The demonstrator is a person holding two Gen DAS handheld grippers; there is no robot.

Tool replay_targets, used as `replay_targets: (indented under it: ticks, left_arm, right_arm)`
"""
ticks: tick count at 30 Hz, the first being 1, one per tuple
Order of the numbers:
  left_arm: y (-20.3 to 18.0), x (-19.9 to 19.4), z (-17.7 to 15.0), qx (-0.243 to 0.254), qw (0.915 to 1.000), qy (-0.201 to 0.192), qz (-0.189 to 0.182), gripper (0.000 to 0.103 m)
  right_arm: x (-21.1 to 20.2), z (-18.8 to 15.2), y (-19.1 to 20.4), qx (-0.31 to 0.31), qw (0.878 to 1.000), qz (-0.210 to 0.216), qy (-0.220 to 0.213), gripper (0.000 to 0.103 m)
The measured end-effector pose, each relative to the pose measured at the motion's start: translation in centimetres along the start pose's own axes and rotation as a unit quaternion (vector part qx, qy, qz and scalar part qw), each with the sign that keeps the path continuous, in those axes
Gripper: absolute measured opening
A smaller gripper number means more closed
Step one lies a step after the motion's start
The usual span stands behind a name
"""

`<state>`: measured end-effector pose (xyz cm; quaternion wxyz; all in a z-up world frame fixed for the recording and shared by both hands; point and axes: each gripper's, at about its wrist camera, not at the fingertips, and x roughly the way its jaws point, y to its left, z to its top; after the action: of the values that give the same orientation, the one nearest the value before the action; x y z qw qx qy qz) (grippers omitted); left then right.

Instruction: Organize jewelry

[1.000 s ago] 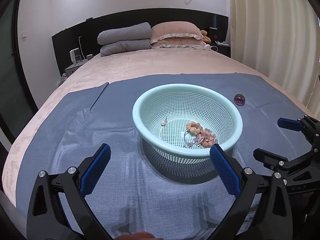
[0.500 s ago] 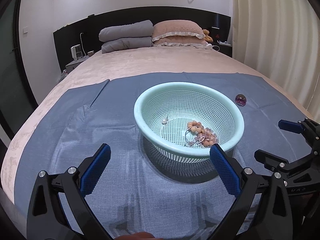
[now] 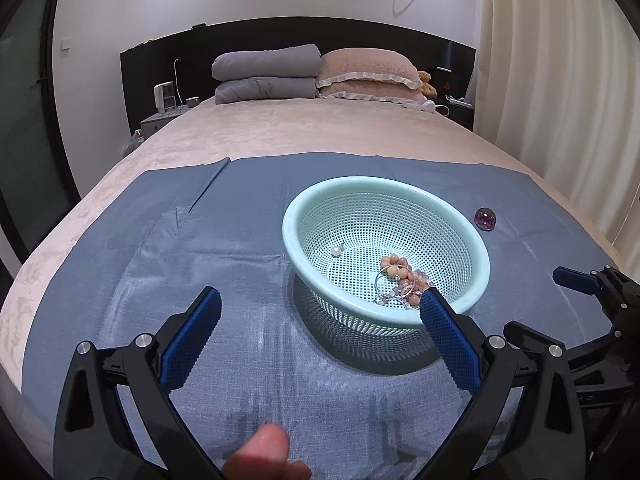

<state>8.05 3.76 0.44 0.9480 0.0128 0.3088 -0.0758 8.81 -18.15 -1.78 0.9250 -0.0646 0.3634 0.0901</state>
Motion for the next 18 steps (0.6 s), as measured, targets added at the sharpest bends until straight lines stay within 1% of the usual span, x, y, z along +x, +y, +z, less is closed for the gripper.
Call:
replay_targets:
  ticks: [7,18]
  left_arm:
    - [-0.29,0.00,-0.17,0.007,1.0000,0.002,-0.003,0.097]
    - [-0.84,0.23,-0.19,0.017,0.9998,0.004,0.004,0.097]
  right_arm:
    - [0.03,-0.13,0.03,-0.004,1.000,-0.003,0.001,0.095]
    - [0.22,-0.20,0.04,-0.004,1.000,-0.002,0.001,0.095]
